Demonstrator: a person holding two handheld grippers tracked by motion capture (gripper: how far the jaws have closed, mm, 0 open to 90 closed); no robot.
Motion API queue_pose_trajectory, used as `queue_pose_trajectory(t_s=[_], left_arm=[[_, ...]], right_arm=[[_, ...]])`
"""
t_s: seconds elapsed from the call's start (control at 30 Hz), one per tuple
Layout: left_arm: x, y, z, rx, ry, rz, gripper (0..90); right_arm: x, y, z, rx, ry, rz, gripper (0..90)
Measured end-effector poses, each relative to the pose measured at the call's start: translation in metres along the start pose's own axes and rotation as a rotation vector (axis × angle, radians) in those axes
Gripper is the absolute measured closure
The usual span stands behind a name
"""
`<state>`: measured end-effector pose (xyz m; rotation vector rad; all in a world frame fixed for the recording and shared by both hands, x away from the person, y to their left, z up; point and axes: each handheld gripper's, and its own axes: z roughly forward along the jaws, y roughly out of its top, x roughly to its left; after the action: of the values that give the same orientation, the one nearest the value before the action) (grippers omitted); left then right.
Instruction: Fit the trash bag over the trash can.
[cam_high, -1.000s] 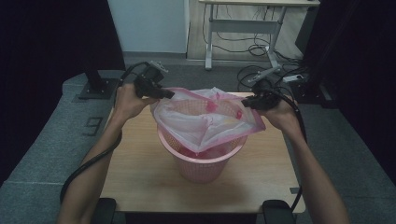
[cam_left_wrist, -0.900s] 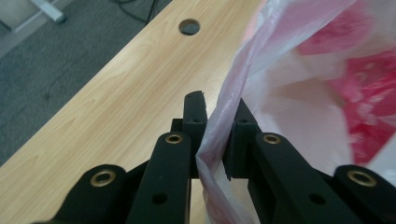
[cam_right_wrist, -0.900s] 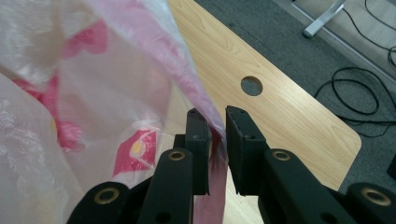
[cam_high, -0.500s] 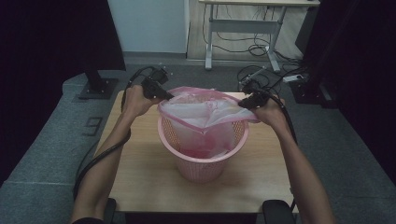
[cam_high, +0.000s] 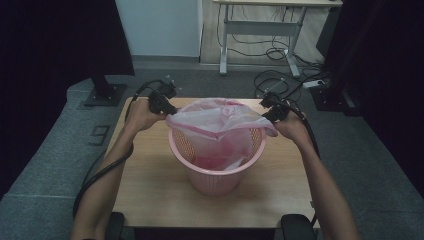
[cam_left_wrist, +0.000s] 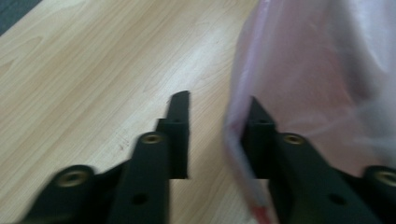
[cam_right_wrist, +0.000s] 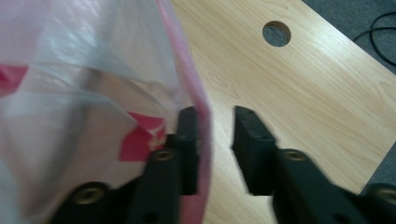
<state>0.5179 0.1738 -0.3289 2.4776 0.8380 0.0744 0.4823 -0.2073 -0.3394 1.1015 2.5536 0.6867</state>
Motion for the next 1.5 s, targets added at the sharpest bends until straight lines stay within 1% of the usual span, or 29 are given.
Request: queue_pose_trajectory(t_s=[0.03, 0.07, 0.1, 0.13, 0.23, 0.3, 0.33, 0.37, 0.43, 0.47, 0.57, 0.67, 0.73, 0.77, 0.8, 0.83, 0.9, 0.93, 1.03, 1.1, 1.13, 1.17, 1.2, 1.3, 1.37, 1.43, 1.47, 1.5], left_arm=[[0.001, -0.003, -0.006, -0.021, -0.013, -0.001, 58.4], [0.001, -0.003, -0.006, -0.021, -0.013, -0.001, 54.2], [0.003, -0.008, -0.016, -0.052, -0.020, 0.001, 51.3], [0.004, -0.010, -0.021, -0.065, -0.029, 0.001, 48.1], [0.003, -0.019, -0.036, -0.107, -0.042, 0.005, 39.9], [0.000, -0.025, -0.043, -0.129, -0.043, 0.014, 35.0], [0.000, -0.025, -0.043, -0.129, -0.043, 0.014, 33.3], [-0.002, -0.031, -0.048, -0.142, -0.071, 0.032, 32.3], [-0.004, -0.034, -0.051, -0.150, -0.077, 0.039, 29.8], [-0.006, -0.040, -0.055, -0.166, -0.098, 0.051, 28.7], [-0.012, -0.048, -0.062, -0.187, -0.125, 0.068, 24.4], [-0.018, -0.054, -0.071, -0.187, -0.119, 0.090, 23.3], [-0.023, -0.057, -0.078, -0.191, -0.115, 0.108, 21.0], [-0.026, -0.058, -0.081, -0.193, -0.116, 0.116, 20.5], [-0.026, -0.058, -0.081, -0.193, -0.116, 0.116, 20.4], [-0.031, -0.060, -0.088, -0.197, -0.109, 0.129, 20.2], [-0.036, -0.061, -0.096, -0.205, -0.095, 0.135, 20.3], [-0.037, -0.061, -0.100, -0.213, -0.086, 0.136, 20.3], [-0.040, -0.059, -0.107, -0.230, -0.042, 0.111, 22.7], [-0.043, -0.056, -0.105, -0.226, -0.029, 0.118, 22.7], [-0.043, -0.056, -0.105, -0.226, -0.029, 0.118, 22.4], [-0.046, -0.051, -0.103, -0.222, 0.001, 0.127, 22.3], [-0.046, -0.048, -0.103, -0.226, 0.006, 0.124, 22.3], [-0.047, -0.038, -0.103, -0.239, 0.012, 0.129, 22.2], [-0.049, -0.033, -0.105, -0.249, 0.003, 0.137, 22.2], [-0.053, -0.031, -0.108, -0.248, -0.024, 0.162, 22.2], [-0.053, -0.031, -0.108, -0.248, -0.024, 0.162, 22.1], [-0.061, -0.033, -0.110, -0.242, -0.048, 0.198, 21.5]], right_arm=[[-0.001, -0.002, -0.002, -0.006, -0.002, 0.002, 55.7], [-0.001, -0.002, -0.002, -0.006, -0.002, 0.002, 55.7], [-0.004, -0.005, -0.009, -0.030, 0.002, 0.011, 45.0], [-0.006, -0.006, -0.012, -0.044, 0.009, 0.019, 42.0], [-0.008, -0.010, -0.025, -0.081, 0.027, 0.009, 36.9], [-0.009, -0.014, -0.035, -0.113, 0.047, 0.014, 36.1], [-0.009, -0.014, -0.035, -0.113, 0.047, 0.014, 36.1], [-0.008, -0.017, -0.044, -0.145, 0.063, 0.017, 34.7], [-0.008, -0.021, -0.054, -0.174, 0.073, 0.016, 34.0], [-0.007, -0.023, -0.058, -0.185, 0.077, 0.015, 33.2], [-0.004, -0.029, -0.073, -0.206, 0.088, -0.003, 33.0], [0.001, -0.035, -0.087, -0.230, 0.103, -0.020, 32.9], [0.005, -0.039, -0.096, -0.243, 0.110, -0.032, 32.8], [0.006, -0.041, -0.099, -0.251, 0.116, -0.041, 32.8], [0.006, -0.041, -0.099, -0.251, 0.116, -0.041, 32.8], [0.011, -0.045, -0.106, -0.264, 0.130, -0.050, 32.8], [0.015, -0.048, -0.110, -0.275, 0.144, -0.069, 32.7], [0.018, -0.049, -0.112, -0.280, 0.147, -0.076, 32.4], [0.026, -0.048, -0.115, -0.292, 0.160, -0.107, 31.6], [0.030, -0.046, -0.115, -0.298, 0.165, -0.126, 30.8], [0.030, -0.046, -0.115, -0.298, 0.165, -0.126, 30.8], [0.034, -0.042, -0.112, -0.301, 0.166, -0.139, 29.8], [0.035, -0.040, -0.111, -0.302, 0.172, -0.144, 29.7], [0.036, -0.033, -0.106, -0.304, 0.176, -0.148, 28.0], [0.035, -0.028, -0.102, -0.301, 0.177, -0.145, 26.9], [0.034, -0.024, -0.099, -0.301, 0.173, -0.139, 26.2], [0.034, -0.024, -0.099, -0.301, 0.173, -0.139, 26.2], [0.033, -0.019, -0.095, -0.302, 0.177, -0.134, 26.2]])
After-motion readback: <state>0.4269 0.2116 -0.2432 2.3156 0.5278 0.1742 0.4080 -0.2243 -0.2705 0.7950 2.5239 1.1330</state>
